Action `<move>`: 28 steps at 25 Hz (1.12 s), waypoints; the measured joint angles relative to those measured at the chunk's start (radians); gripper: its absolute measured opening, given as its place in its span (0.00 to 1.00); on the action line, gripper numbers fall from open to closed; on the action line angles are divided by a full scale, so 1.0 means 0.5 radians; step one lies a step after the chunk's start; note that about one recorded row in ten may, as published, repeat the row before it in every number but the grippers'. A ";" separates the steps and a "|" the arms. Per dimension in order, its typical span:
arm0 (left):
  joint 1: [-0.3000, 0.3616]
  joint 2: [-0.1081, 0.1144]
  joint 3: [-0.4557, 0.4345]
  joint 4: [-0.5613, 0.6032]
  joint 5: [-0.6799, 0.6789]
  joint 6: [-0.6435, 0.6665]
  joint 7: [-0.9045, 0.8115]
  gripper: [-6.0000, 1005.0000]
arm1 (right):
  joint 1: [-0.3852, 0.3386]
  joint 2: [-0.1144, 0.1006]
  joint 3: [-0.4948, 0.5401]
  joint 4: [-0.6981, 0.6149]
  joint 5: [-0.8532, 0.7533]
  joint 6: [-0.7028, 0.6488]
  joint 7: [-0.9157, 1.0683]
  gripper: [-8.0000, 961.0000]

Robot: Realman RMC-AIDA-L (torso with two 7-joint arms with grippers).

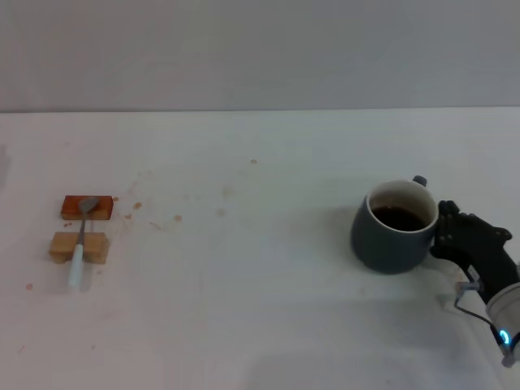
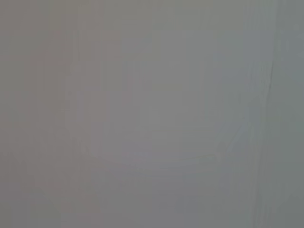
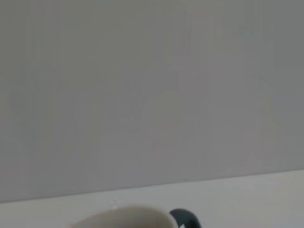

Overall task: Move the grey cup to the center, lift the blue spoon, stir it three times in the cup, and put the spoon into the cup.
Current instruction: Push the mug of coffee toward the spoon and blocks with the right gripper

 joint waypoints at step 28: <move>-0.009 0.003 -0.018 0.022 -0.043 0.010 0.000 0.69 | 0.328 -0.016 -0.110 0.144 -0.270 0.510 0.000 0.06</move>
